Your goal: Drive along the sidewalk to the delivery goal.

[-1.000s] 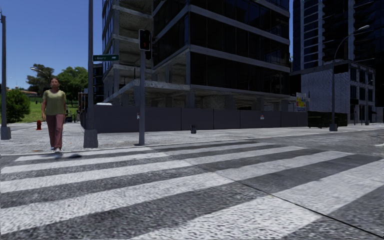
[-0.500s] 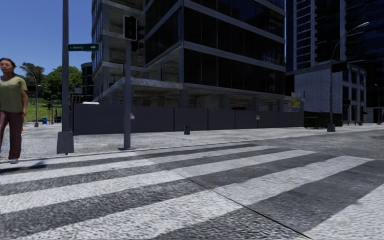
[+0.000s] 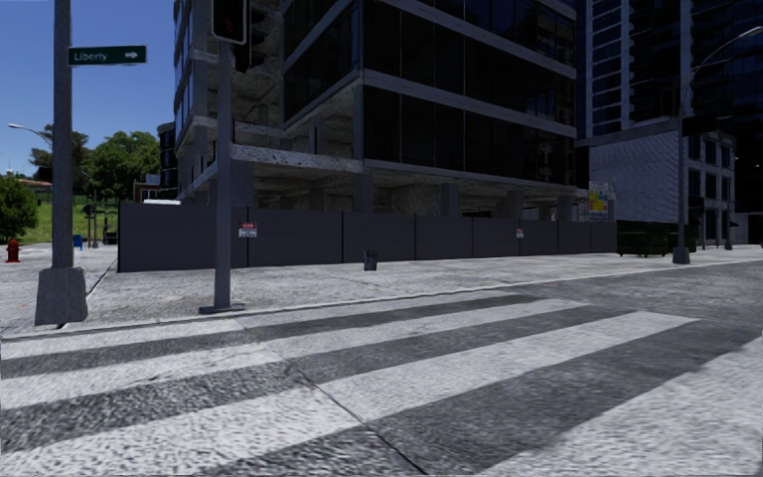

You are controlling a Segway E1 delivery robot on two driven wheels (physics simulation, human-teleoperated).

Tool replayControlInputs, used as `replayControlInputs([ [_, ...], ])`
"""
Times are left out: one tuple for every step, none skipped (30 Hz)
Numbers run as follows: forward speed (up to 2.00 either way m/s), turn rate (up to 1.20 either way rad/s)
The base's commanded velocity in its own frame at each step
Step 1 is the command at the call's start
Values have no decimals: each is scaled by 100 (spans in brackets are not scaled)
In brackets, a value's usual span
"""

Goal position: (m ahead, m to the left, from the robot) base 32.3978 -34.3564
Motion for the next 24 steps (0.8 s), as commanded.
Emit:
replayControlInputs([
  [200, 0],
  [200, 0],
  [200, 0],
  [200, 0],
  [200, 0],
  [200, 0],
  [200, 0],
  [200, 0],
  [200, 0],
  [200, 0],
  [200, 0],
  [200, 0],
  [200, 0],
  [200, 0],
  [200, 0],
  [200, 0],
  [200, 0],
  [200, 0],
  [200, 0],
  [200, 0],
  [200, 0],
  [200, 0],
  [200, 0],
  [200, 0],
])
